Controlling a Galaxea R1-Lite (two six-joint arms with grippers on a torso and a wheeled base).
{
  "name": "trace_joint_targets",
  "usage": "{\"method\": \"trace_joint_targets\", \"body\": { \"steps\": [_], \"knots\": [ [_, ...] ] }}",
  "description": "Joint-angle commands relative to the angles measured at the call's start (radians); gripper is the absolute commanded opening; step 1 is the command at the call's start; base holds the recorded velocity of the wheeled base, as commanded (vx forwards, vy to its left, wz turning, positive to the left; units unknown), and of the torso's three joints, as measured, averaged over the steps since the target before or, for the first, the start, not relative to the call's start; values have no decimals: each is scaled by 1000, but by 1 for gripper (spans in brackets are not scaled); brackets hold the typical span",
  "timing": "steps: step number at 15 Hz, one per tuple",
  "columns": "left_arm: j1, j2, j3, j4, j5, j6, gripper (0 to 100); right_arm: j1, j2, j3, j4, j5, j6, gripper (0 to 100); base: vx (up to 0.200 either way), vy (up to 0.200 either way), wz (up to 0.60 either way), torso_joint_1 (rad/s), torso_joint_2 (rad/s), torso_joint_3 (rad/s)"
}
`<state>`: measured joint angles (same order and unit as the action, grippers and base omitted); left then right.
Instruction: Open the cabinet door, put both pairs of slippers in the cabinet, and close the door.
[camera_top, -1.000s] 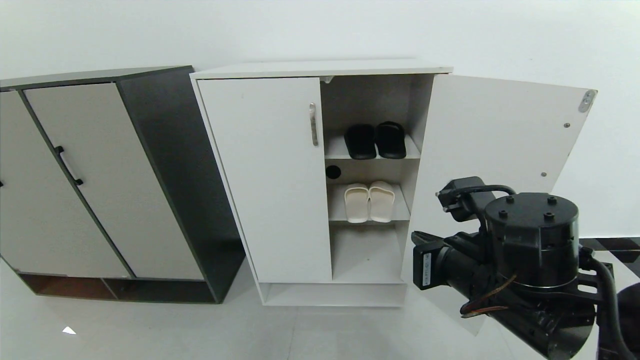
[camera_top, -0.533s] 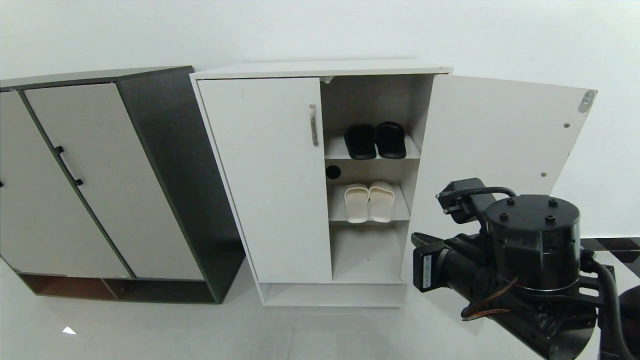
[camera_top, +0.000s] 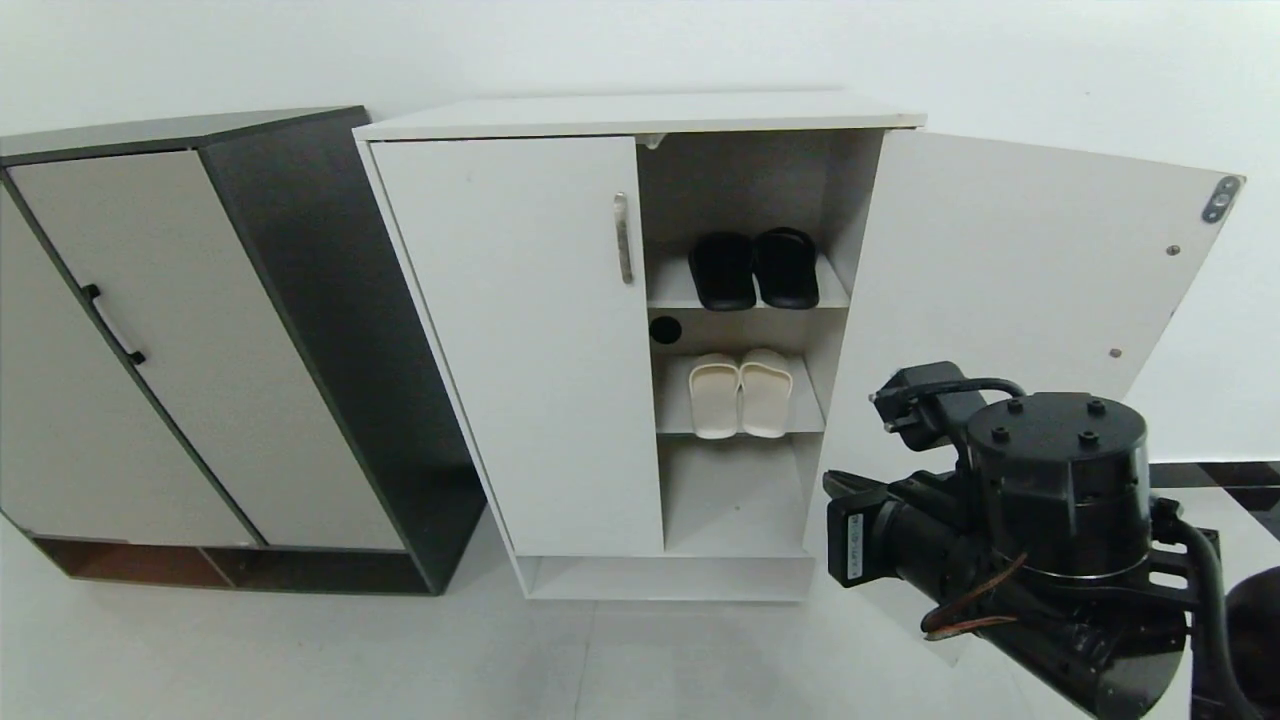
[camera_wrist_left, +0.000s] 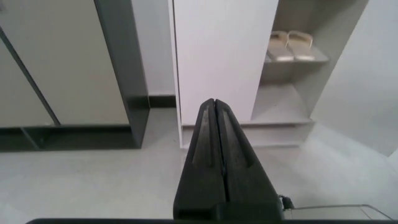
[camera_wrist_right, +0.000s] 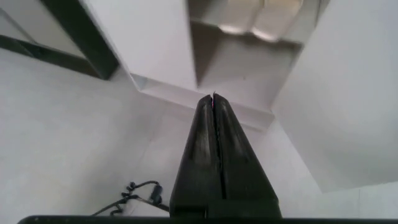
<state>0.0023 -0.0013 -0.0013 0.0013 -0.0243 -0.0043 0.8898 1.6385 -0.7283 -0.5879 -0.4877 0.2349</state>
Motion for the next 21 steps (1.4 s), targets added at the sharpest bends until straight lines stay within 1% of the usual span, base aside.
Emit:
{"method": "trace_joint_targets", "body": {
  "steps": [1, 6, 10, 13, 21],
  "knots": [
    [1, 1, 0, -1, 0, 0, 0, 3, 1, 0, -3, 0, 0, 0, 0, 0, 0, 242, -320, -290],
    [1, 1, 0, -1, 0, -2, 0, 3, 0, 1, -3, 0, 0, 0, 0, 0, 0, 203, -599, -217],
    [1, 1, 0, -1, 0, 0, 0, 3, -2, 1, -3, 0, 0, 0, 0, 0, 0, 133, -477, -233],
    [1, 1, 0, -1, 0, -2, 0, 3, -2, 1, -3, 0, 0, 0, 0, 0, 0, 367, -473, -242],
    [1, 1, 0, -1, 0, 0, 0, 3, 0, 3, -3, 0, 0, 0, 0, 0, 0, 271, -511, -253]
  ]
}}
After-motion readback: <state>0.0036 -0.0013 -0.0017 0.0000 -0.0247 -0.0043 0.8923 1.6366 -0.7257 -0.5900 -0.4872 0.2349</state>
